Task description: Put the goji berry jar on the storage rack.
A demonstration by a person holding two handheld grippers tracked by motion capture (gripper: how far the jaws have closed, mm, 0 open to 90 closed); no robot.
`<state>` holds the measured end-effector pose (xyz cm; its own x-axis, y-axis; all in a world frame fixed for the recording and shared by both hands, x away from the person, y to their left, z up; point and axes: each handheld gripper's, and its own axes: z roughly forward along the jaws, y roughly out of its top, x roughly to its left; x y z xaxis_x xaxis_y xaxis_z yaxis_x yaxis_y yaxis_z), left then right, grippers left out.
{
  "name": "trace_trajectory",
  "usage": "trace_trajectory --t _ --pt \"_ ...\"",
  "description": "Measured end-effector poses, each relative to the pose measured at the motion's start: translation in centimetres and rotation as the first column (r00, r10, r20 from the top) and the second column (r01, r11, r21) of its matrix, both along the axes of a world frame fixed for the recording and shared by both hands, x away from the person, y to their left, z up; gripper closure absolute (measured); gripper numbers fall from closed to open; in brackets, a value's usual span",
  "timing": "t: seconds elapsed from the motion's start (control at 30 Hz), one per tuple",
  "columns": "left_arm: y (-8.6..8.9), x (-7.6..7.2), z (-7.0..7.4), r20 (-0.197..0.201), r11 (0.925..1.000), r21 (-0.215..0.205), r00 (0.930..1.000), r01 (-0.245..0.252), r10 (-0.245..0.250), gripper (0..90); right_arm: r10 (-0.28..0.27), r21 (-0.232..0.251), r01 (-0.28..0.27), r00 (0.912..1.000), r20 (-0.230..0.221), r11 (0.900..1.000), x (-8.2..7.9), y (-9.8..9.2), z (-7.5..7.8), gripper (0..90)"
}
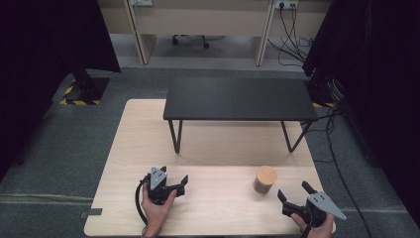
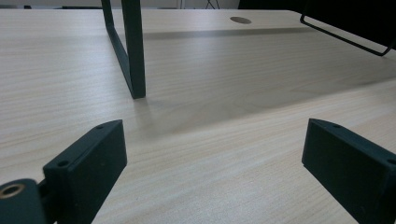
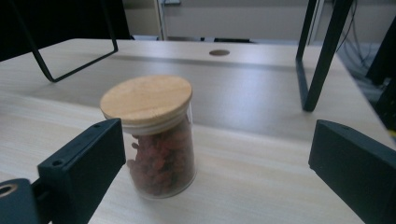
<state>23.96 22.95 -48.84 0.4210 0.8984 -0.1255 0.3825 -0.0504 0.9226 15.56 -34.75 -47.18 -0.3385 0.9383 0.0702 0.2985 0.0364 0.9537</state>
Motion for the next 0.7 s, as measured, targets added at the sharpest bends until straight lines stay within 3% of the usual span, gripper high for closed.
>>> trace_trajectory --t 0.1,0.5,0.7 --pt "0.0 0.0 0.0 0.0 1.0 -0.001 1.0 0.0 0.0 5.8 0.0 0.009 0.0 0.9998 -0.022 1.0 0.2 -0.3 -0.4 3.3" --pt "0.0 0.0 0.0 0.001 1.0 -0.002 1.0 0.0 0.0 5.8 0.003 0.002 -0.003 0.9999 -0.011 1.0 0.1 0.0 -0.2 1.1" --pt "0.0 0.0 0.0 0.002 1.0 -0.001 1.0 0.002 -0.002 5.6 0.05 -0.02 -0.051 0.9983 -0.029 0.999 0.6 0.9 -0.3 1.1"
